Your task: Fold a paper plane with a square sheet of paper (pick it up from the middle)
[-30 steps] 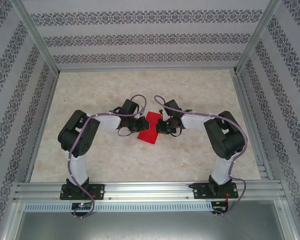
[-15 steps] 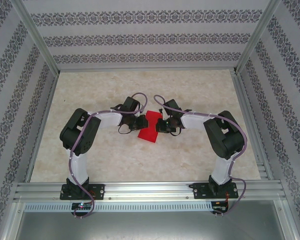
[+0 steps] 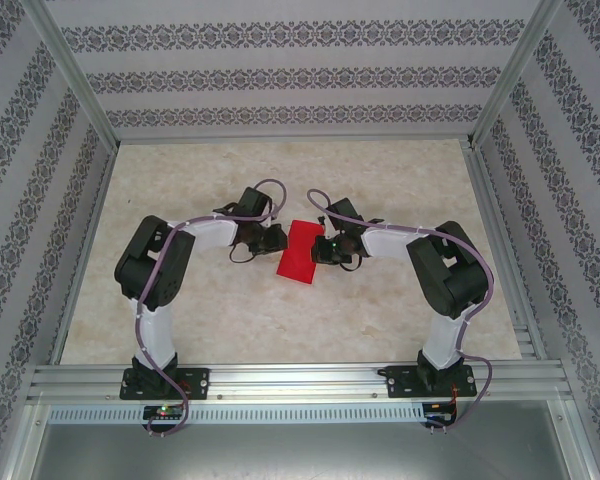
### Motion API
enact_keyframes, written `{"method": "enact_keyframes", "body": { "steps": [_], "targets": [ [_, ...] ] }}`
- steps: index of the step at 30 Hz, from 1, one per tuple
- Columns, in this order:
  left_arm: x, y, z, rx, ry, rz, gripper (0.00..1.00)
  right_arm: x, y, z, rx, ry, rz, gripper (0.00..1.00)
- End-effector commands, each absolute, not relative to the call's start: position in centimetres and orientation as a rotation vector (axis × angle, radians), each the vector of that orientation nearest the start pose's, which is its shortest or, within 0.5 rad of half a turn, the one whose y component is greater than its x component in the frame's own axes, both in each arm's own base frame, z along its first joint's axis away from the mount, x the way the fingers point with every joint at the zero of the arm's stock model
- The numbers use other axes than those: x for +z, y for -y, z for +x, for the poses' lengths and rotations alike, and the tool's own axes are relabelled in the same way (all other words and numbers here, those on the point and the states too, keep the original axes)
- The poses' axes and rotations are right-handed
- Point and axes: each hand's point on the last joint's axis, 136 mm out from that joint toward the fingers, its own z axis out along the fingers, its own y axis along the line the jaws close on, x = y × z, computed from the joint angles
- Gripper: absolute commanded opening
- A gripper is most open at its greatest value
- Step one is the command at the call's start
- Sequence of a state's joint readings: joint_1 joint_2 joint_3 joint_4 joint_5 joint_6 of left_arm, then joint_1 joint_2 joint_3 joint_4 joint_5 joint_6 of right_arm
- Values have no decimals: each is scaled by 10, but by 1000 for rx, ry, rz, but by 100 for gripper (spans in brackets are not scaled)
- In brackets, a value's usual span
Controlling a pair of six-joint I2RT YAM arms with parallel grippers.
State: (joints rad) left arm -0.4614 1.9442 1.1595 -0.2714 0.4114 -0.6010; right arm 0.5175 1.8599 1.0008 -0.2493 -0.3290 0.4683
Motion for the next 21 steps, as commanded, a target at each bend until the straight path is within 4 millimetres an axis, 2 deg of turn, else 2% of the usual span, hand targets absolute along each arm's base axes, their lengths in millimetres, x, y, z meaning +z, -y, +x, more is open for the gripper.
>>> {"method": "enact_keyframes", "body": {
  "steps": [1, 7, 13, 21],
  "targets": [
    [62, 260, 378, -915, -2676, 7, 17, -59, -186, 284, 284, -3042, -134, 7],
    [68, 281, 364, -1048, -2652, 54, 17, -60, -186, 282, 290, -3047, -134, 7],
    [49, 301, 349, -1089, -2728, 117, 14, -59, -189, 283, 306, -3047, -136, 7],
    [24, 303, 343, -1080, -2801, 109, 12, -53, -196, 288, 353, -3032, -135, 7]
  ]
}}
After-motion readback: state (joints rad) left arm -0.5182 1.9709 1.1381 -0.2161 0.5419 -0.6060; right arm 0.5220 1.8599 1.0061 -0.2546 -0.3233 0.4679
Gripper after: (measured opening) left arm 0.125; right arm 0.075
